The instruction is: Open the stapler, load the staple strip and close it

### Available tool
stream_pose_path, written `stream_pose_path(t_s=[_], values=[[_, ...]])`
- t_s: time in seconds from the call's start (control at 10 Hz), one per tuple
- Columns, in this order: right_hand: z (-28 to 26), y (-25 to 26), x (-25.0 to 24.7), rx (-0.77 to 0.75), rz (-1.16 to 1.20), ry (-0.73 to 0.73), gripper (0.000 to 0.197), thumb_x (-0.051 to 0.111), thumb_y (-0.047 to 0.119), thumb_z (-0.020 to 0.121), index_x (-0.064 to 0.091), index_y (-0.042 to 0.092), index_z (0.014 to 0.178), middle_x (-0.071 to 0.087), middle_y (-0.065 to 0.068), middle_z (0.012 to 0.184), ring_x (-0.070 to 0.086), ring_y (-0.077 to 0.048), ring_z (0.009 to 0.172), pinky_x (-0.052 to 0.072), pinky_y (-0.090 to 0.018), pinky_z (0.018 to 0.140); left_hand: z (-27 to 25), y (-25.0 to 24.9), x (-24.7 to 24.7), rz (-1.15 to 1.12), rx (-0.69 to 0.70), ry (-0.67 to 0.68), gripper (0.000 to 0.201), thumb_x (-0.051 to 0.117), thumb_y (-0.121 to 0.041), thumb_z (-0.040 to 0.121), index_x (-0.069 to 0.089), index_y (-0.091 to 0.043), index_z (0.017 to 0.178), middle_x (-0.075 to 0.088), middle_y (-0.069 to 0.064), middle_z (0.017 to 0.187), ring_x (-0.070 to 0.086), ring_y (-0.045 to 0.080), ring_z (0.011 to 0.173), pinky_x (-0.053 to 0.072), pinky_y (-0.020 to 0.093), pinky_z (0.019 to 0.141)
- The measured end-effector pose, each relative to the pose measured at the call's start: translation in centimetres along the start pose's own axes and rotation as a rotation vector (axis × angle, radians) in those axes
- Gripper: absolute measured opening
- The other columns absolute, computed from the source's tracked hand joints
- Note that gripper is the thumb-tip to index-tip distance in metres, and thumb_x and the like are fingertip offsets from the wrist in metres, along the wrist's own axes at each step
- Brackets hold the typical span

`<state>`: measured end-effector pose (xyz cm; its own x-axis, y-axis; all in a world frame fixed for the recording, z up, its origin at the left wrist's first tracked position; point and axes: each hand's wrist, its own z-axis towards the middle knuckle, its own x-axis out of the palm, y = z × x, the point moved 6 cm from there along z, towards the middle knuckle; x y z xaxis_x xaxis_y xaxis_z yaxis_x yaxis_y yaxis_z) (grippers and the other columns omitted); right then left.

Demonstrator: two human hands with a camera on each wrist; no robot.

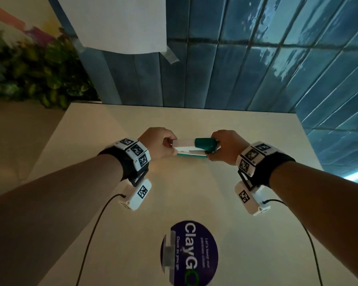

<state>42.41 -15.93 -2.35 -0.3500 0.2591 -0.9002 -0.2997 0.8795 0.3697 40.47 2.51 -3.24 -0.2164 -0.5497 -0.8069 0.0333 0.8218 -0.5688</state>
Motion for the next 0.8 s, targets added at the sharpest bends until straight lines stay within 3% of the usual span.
stream_pose_path(t_s=[0.1, 0.4, 0.5, 0.7, 0.8], values=[[0.7, -0.7, 0.8, 0.014, 0.029, 0.009, 0.035, 0.076, 0.023, 0.07, 0.059, 0.008, 0.098, 0.064, -0.011, 0.101, 0.053, -0.021, 0.082, 0.044, -0.03, 0.072, 1.0, 0.7, 0.6, -0.004, -0.005, -0.002, 0.036, 0.077, -0.017, 0.069, 0.066, -0.014, 0.103, 0.067, 0.006, 0.103, 0.063, 0.019, 0.091, 0.05, 0.03, 0.085], [0.4, -1.4, 1.7, 0.015, 0.133, -0.035, 0.037, 0.077, 0.016, 0.068, 0.059, 0.008, 0.099, 0.066, -0.012, 0.103, 0.06, -0.027, 0.091, 0.054, -0.043, 0.084, 1.2, 1.0, 1.3, -0.012, 0.018, -0.008, 0.033, 0.077, -0.014, 0.068, 0.068, -0.013, 0.1, 0.066, 0.007, 0.096, 0.063, 0.021, 0.088, 0.05, 0.033, 0.084], [0.3, -1.3, 1.5, 0.013, 0.129, -0.048, 0.037, 0.076, 0.016, 0.068, 0.059, 0.007, 0.099, 0.065, -0.012, 0.102, 0.06, -0.027, 0.091, 0.053, -0.042, 0.083, 1.2, 1.0, 1.3, -0.018, 0.01, 0.002, 0.033, 0.077, -0.015, 0.069, 0.068, -0.014, 0.1, 0.063, 0.002, 0.092, 0.063, 0.021, 0.088, 0.052, 0.034, 0.085], [0.2, -1.8, 1.8, 0.044, 0.192, -0.065, 0.042, 0.078, 0.016, 0.066, 0.058, 0.008, 0.102, 0.064, -0.011, 0.105, 0.06, -0.025, 0.092, 0.054, -0.039, 0.085, 1.0, 1.1, 1.1, -0.024, -0.037, -0.014, 0.039, 0.079, -0.018, 0.066, 0.066, -0.013, 0.102, 0.068, 0.006, 0.102, 0.065, 0.019, 0.089, 0.054, 0.035, 0.086], [-1.1, -3.1, 2.2, 0.143, 0.345, -0.146, 0.053, 0.084, 0.014, 0.06, 0.058, 0.011, 0.106, 0.059, -0.003, 0.102, 0.057, -0.016, 0.086, 0.049, -0.027, 0.074, -0.1, 2.2, 1.1, -0.011, -0.132, -0.066, 0.041, 0.081, -0.028, 0.061, 0.064, -0.015, 0.095, 0.067, 0.003, 0.099, 0.063, 0.018, 0.085, 0.053, 0.033, 0.079]])
